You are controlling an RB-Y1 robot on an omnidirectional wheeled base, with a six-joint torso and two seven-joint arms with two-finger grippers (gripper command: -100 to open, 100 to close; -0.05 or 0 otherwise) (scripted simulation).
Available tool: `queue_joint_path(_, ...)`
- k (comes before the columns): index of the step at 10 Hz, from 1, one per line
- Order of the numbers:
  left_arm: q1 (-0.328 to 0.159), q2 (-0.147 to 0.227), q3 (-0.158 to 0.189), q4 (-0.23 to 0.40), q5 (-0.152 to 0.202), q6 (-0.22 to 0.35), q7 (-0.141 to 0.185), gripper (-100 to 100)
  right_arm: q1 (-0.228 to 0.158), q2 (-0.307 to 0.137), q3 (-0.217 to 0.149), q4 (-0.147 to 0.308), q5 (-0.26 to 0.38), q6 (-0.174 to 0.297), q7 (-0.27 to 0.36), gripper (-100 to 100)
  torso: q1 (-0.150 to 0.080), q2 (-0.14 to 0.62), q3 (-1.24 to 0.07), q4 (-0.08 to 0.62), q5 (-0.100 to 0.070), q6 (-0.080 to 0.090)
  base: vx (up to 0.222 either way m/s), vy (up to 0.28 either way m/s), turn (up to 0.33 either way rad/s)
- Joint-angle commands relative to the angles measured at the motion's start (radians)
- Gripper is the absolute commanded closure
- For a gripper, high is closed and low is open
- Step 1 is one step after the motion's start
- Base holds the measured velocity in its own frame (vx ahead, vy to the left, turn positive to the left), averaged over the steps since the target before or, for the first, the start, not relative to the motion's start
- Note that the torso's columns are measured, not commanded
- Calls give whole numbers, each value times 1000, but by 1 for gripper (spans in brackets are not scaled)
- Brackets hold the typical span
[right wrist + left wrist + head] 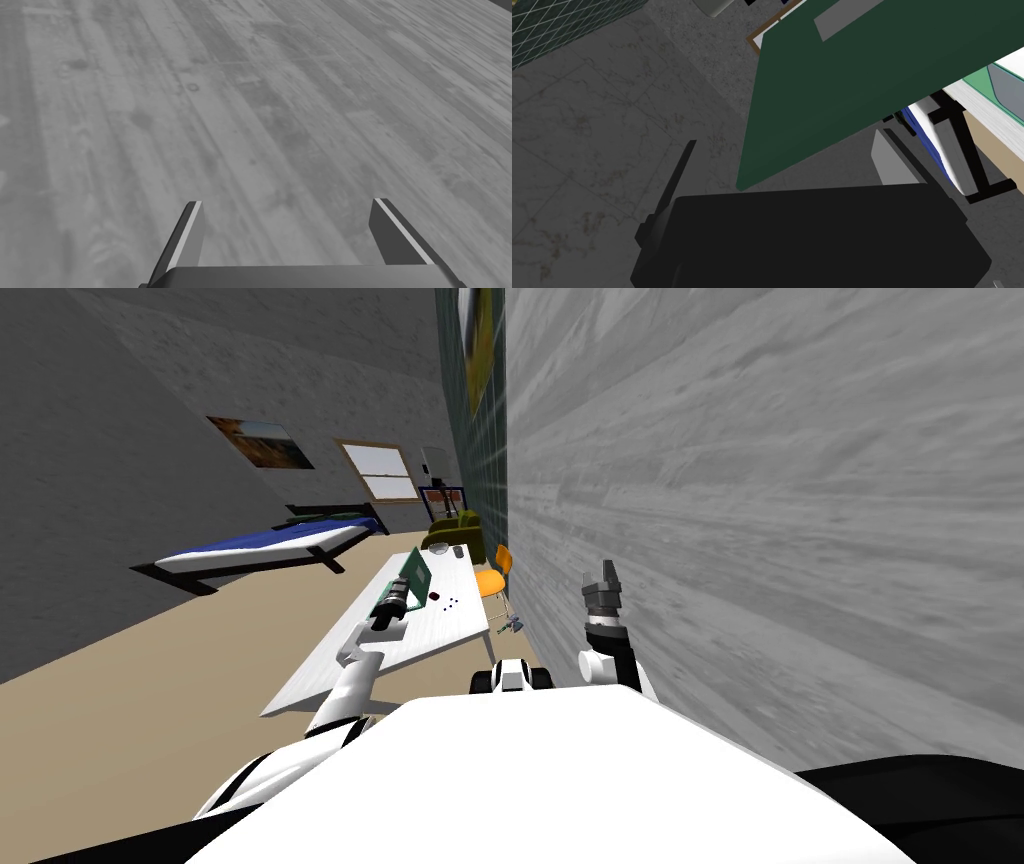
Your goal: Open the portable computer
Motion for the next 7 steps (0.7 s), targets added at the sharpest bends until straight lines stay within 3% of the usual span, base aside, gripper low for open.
queue_joint_path(1, -34, 12, 1, 79, 10, -29, -12, -100, -1, 0, 1, 0, 0, 0, 0, 0, 0, 0, 0, 0, 0, 0, -23, -5, 2)
queue_joint_path(2, -34, 12, 1, 96, 10, -29, -12, -100, -1, 0, 3, 0, 0, 0, -1, 0, 1, -1, -1, 0, 0, -1, -5, 0, -2)
queue_joint_path(3, -81, 33, 0, 127, 32, -65, -33, -100, -1, -1, 4, 0, 0, 0, -1, 0, 2, -2, -1, -1, 1, -1, -29, -9, -46)
queue_joint_path(6, -87, 33, 0, 191, 32, -65, -33, -100, -3, -1, 8, 1, 1, 0, -2, 0, 1, -1, 0, 0, 1, -1, -20, -6, -15)
queue_joint_path(7, -133, 54, 0, 219, 54, -100, -54, -100, -3, -1, 9, 1, 1, 0, -2, 0, 2, -1, -1, 0, 1, -2, -35, -17, -45)
